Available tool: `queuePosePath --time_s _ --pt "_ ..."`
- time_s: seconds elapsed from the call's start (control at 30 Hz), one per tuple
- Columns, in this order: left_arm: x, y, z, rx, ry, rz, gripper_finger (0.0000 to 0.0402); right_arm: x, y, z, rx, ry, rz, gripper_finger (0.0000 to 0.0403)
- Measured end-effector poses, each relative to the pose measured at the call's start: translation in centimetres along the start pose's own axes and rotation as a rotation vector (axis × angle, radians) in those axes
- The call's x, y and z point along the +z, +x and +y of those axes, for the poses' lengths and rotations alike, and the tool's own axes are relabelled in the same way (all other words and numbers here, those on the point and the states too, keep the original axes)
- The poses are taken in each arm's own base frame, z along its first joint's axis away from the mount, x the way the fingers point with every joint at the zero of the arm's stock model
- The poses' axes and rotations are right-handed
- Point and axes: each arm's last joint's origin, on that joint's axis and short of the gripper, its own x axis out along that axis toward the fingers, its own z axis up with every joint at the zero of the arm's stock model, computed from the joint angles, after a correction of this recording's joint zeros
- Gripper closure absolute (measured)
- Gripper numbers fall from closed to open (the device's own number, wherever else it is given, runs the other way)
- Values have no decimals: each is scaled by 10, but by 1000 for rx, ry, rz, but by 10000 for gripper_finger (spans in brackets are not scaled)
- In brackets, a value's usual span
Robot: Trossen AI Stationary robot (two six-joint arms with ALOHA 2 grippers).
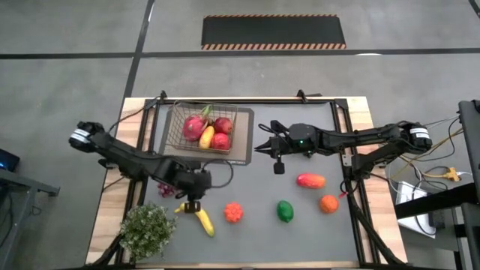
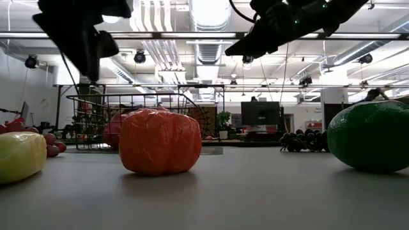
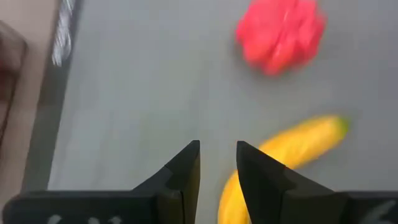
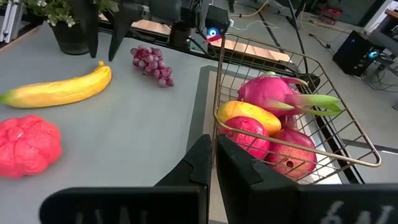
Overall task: Build produce basket
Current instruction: Put the yellow banana into the wire basket
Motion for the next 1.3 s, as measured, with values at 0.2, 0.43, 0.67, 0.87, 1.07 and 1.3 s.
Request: queuePosePath --time_s 0.2,0.43,0.67,0.87,1.07,1.3 --pt "5 17 -11 -68 6 252 315 0 0 0 0 2 1 390" --pt "0 45 -21 -122 20 398 297 0 0 0 0 12 1 390" --pt "0 54 -22 -83 103 390 196 0 0 0 0 12 1 390" --pt "-1 64 -25 -130 257 301 125 0 0 0 0 11 1 390" --pt "-4 75 -25 -157 283 228 121 -1 0 0 1 23 5 390" --pt "-5 81 -24 -142 280 172 121 -2 0 1 6 30 24 390"
